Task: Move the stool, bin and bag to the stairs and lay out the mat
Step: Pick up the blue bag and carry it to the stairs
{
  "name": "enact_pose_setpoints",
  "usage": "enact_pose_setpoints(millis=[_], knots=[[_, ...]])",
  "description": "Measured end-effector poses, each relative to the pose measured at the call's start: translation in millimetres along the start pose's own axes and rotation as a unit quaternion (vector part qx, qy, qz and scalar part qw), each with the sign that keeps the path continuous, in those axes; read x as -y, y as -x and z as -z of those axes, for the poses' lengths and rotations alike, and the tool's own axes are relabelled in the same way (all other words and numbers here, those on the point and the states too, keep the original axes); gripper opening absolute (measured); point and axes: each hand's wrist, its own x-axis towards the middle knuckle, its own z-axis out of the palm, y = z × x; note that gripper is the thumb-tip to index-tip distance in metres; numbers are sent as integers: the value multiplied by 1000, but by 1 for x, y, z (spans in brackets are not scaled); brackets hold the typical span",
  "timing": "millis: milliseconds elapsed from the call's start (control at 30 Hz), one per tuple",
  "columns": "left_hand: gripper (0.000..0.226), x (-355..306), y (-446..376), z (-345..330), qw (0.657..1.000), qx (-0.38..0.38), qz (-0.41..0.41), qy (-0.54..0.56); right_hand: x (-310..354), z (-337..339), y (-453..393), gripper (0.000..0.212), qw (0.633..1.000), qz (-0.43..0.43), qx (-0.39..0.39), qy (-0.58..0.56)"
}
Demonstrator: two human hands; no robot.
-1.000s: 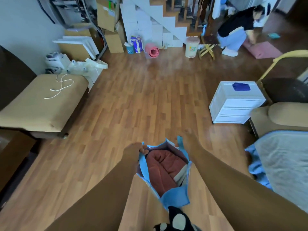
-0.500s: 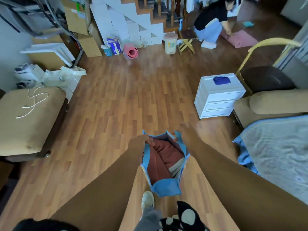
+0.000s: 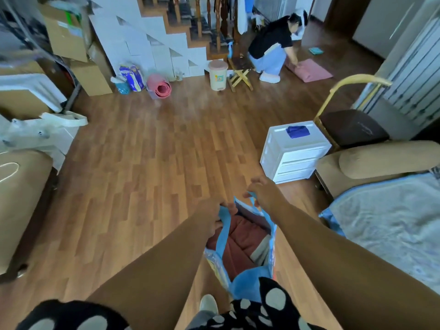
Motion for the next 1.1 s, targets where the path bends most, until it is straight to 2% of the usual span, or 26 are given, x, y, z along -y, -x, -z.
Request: enact_pose_setpoints(millis=[133,233,300,367,467,533,667,800,933,1033,1100], knots=[[12,-26,-23,-16,998,60,22,-17,16,-1,-22,26,999,-15,-15,-28],[14,-40,-41,-31,994,86,40,-61,26,5,-39,14,999,-15,-28,-33],[14,-53,-58,-43,991,98,43,-83,37,8,-53,17,999,-11,-16,-30],[24,-69,-77,-57,990,89,46,-96,50,11,-69,18,1000,-3,9,-24],[34,-96,-101,-78,993,82,35,-81,63,15,-104,7,999,2,34,-12],[30,-114,-116,-90,996,83,20,-27,70,20,-130,4,999,11,42,-5],[21,-145,-148,-108,997,46,-1,56,91,35,-184,20,995,46,75,54],[20,-167,-168,-122,997,23,-12,74,107,48,-228,31,991,50,105,71],[19,-199,-186,-133,995,22,-11,100,124,36,-264,19,987,64,106,99],[21,-227,-200,-131,996,2,-14,84,130,29,-290,27,986,57,108,116],[21,-243,-211,-127,996,5,-11,87,141,29,-313,24,989,52,101,97]])
